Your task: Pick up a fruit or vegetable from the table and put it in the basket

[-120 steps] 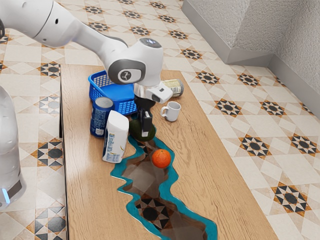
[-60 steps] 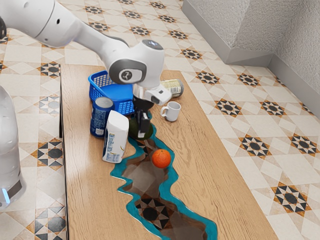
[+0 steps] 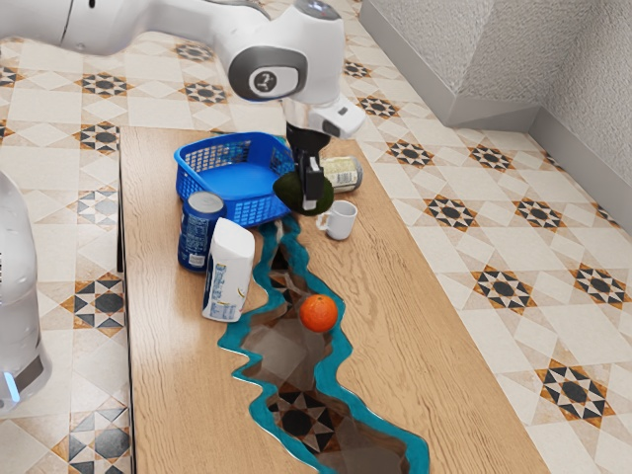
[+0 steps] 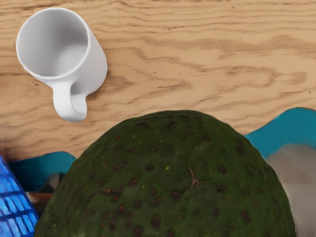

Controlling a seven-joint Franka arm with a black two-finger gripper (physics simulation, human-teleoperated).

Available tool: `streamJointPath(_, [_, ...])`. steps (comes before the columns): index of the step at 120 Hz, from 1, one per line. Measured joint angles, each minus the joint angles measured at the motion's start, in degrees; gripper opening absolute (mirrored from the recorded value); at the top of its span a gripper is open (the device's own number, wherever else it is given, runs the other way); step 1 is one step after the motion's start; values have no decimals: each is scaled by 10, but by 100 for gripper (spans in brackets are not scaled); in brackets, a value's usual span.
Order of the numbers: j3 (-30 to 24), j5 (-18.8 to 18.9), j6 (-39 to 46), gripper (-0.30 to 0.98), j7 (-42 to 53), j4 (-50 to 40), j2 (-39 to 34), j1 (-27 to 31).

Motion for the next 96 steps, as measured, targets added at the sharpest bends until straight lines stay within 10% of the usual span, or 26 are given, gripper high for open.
streamJointPath(46, [33,50,-43,46,0,21,-24,123])
streamJointPath(96, [80,70,27,46,-2,-65,-12,126])
